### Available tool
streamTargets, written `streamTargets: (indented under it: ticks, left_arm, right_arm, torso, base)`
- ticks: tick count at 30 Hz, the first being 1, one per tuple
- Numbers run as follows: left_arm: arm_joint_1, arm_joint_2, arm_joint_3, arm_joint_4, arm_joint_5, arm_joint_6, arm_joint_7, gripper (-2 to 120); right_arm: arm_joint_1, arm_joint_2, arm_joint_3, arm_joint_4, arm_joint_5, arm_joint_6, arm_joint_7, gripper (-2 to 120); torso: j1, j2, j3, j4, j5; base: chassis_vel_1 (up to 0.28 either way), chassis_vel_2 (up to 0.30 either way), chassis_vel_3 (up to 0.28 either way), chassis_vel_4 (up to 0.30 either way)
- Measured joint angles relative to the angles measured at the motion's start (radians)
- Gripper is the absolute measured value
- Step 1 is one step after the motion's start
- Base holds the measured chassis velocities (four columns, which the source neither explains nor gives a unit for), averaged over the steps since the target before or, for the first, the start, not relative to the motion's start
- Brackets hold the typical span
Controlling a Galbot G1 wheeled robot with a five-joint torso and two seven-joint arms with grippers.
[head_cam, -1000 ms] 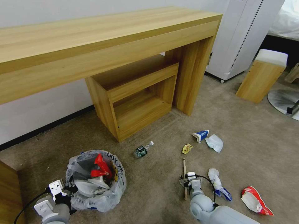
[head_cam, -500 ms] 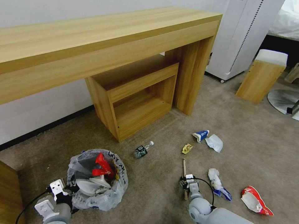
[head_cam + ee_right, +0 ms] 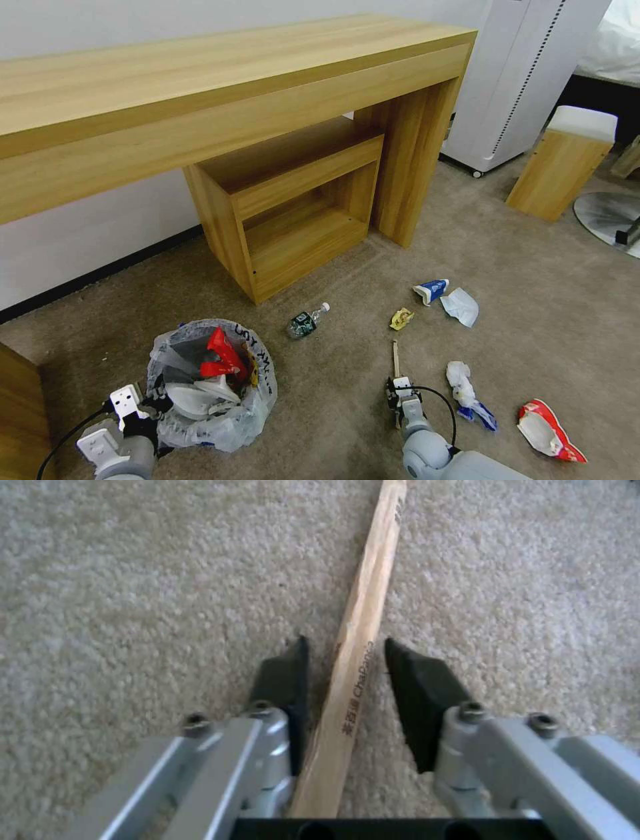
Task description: Pick up the trash bin and place the garbage on the floor into it.
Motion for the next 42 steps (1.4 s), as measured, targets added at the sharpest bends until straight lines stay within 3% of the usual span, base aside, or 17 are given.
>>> streamTargets:
  ticks: [11,16,19,27,30,33,39,42]
  left_arm:
    - [-0.001,-0.001,-0.001,0.0,0.001,-0.003,0.001,0]
    - [-0.004,-0.001,-0.002,0.004,0.001,-0.004,0.001,0]
    - [-0.009,0.002,-0.003,0.011,0.002,-0.004,0.001,0]
    - [-0.009,0.004,0.004,0.007,0.003,0.003,0.001,0]
    - [-0.004,0.005,0.011,-0.002,0.008,0.013,-0.001,0]
    - [0.001,0.006,0.015,-0.015,0.007,0.021,-0.004,0]
    - [0.011,0.008,0.016,-0.031,0.007,0.028,-0.006,0]
    - [0.014,0.005,0.015,-0.044,0.007,0.029,-0.006,0]
  right_arm:
    - [-0.007,-0.012,0.007,0.009,-0.033,0.041,-0.006,4]
    - [-0.015,-0.026,0.037,0.051,-0.037,0.074,-0.027,3]
    - [-0.024,-0.076,0.092,0.203,-0.04,0.143,-0.077,3]
    - [0.069,-0.132,0.119,0.463,-0.061,0.242,-0.194,3]
    - [0.211,-0.149,0.067,0.57,-0.065,0.327,-0.313,3]
    - [0.305,-0.147,-0.002,0.6,-0.066,0.392,-0.371,3]
    - [0.424,-0.128,-0.121,0.635,-0.059,0.45,-0.429,0]
    - [0.504,-0.109,-0.232,0.642,-0.078,0.467,-0.444,0]
  torso:
    - [0.0,0.0,0.0,-0.0003,-0.0002]
    - [0.0,0.0,0.0,-0.0003,-0.0003]
    - [0.0,0.0,0.0,-0.0003,-0.0004]
    - [0.0,0.0,0.0,-0.0001,-0.0003]
    - [0.0,0.0,0.0,0.0,-0.0005]
    - [0.0,0.0,0.0,0.0,-0.0005]
    - [0.0,0.0,0.0,-0.0001,-0.0003]
    - [0.0,0.0,0.0,-0.0002,-0.0005]
  base:
    - [0.0,0.0,0.0,0.0]
    - [0.0,0.0,0.0,0.0]
    - [0.0,0.0,0.0,0.0]
    - [0.0,0.0,0.0,0.0]
    - [0.0,0.0,0.0,0.0]
    - [0.0,0.0,0.0,0.0]
    - [0.0,0.0,0.0,0.0]
    - [0.0,0.0,0.0,0.0]
